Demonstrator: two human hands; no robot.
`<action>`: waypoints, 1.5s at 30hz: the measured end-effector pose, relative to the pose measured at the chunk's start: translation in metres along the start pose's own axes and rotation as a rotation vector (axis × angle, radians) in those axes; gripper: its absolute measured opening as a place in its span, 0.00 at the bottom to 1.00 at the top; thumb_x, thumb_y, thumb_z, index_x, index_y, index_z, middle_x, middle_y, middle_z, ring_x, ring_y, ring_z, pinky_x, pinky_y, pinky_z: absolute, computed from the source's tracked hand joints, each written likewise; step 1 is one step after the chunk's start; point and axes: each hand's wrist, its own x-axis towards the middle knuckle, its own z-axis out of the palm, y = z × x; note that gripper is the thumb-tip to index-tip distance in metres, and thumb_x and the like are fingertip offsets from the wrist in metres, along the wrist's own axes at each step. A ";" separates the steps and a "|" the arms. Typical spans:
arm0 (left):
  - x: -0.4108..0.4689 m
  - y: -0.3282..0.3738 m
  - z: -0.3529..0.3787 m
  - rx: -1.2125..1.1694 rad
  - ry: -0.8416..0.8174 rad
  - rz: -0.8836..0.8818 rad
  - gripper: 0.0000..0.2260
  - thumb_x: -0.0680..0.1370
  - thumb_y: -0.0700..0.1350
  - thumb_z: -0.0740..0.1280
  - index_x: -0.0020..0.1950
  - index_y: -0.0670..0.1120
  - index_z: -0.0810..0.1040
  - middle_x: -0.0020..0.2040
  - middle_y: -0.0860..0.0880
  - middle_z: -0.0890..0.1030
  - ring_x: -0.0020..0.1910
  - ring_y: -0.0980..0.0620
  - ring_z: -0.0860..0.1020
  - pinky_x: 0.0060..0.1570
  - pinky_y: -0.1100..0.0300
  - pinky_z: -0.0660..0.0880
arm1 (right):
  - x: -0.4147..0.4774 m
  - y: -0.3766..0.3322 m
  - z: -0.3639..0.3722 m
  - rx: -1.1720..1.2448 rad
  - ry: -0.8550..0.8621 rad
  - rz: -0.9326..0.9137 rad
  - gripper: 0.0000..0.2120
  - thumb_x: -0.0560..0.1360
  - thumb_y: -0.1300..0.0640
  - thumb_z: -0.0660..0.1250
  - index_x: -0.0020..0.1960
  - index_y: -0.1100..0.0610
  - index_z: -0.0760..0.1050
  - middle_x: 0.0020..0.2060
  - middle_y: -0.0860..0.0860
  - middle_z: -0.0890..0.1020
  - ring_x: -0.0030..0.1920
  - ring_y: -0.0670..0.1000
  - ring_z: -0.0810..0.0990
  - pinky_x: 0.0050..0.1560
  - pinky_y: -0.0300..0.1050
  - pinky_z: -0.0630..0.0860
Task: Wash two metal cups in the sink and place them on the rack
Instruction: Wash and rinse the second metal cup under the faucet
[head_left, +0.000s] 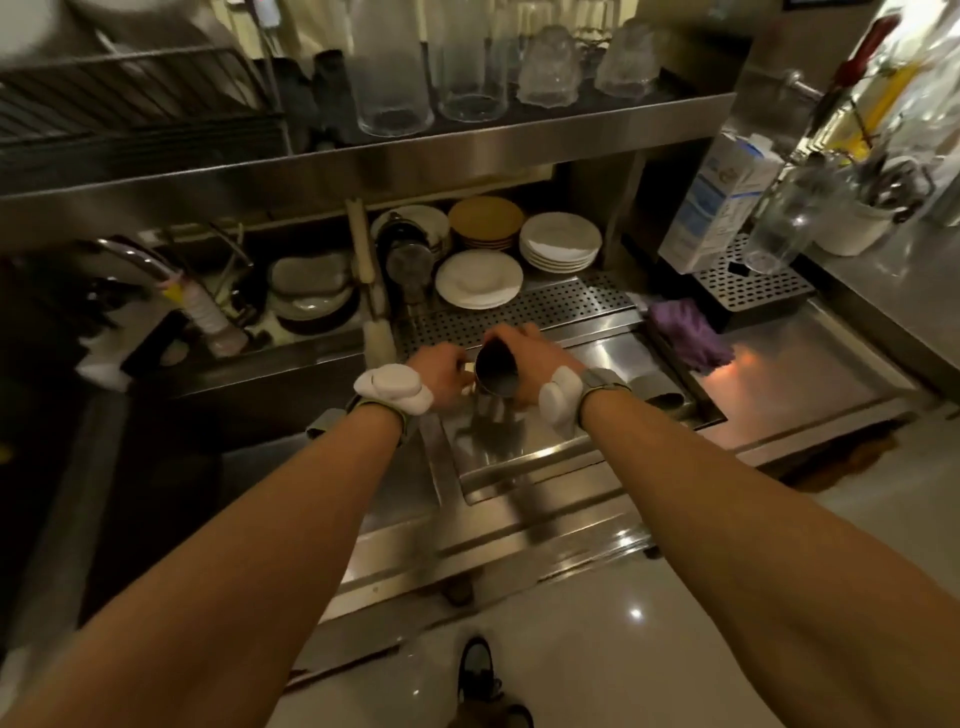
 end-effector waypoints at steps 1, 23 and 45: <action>-0.016 -0.014 -0.008 0.000 0.010 -0.039 0.12 0.78 0.45 0.64 0.55 0.40 0.81 0.51 0.40 0.82 0.52 0.41 0.79 0.48 0.54 0.73 | 0.001 -0.018 0.004 -0.045 -0.027 -0.047 0.41 0.64 0.62 0.76 0.72 0.48 0.61 0.64 0.58 0.67 0.60 0.63 0.74 0.59 0.55 0.75; -0.133 -0.227 -0.017 -0.731 0.103 -0.380 0.09 0.77 0.38 0.67 0.54 0.36 0.79 0.45 0.41 0.81 0.38 0.50 0.80 0.33 0.68 0.79 | 0.070 -0.237 0.154 0.289 -0.189 0.187 0.19 0.77 0.44 0.61 0.44 0.60 0.76 0.41 0.55 0.77 0.42 0.54 0.76 0.42 0.44 0.69; -0.045 -0.290 -0.097 -0.464 0.676 -0.655 0.14 0.77 0.42 0.62 0.63 0.44 0.74 0.61 0.41 0.78 0.60 0.39 0.76 0.58 0.54 0.71 | 0.160 -0.216 0.147 0.249 -0.128 0.171 0.16 0.79 0.53 0.59 0.54 0.67 0.75 0.52 0.62 0.80 0.52 0.61 0.78 0.44 0.46 0.68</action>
